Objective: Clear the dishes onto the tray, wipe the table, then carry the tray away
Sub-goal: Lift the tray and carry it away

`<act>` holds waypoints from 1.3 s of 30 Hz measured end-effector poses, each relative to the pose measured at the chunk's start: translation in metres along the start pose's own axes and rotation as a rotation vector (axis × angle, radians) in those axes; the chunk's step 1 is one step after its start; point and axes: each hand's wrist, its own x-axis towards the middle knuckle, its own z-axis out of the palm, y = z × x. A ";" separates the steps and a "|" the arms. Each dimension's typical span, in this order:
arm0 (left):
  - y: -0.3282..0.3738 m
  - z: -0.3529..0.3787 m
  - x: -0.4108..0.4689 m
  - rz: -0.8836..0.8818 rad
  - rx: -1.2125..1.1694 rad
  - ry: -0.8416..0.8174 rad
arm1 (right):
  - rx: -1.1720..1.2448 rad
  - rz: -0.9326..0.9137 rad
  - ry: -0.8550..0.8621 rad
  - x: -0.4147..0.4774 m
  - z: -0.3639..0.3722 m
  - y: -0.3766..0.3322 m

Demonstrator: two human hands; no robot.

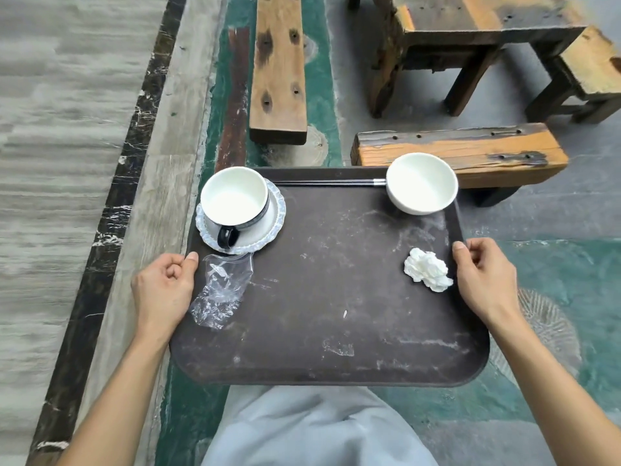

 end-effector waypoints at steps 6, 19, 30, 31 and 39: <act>0.024 0.032 0.072 0.020 0.015 0.002 | -0.006 0.017 0.009 0.071 0.023 -0.024; 0.073 0.070 0.313 0.129 -0.014 -0.063 | 0.048 0.114 0.117 0.202 0.103 -0.135; 0.114 0.105 0.446 0.156 -0.039 -0.107 | 0.055 0.143 0.160 0.295 0.131 -0.201; 0.118 0.111 0.454 0.158 -0.038 -0.108 | 0.057 0.141 0.161 0.306 0.132 -0.204; 0.160 0.169 0.510 0.141 -0.042 -0.088 | 0.052 0.091 0.160 0.412 0.140 -0.214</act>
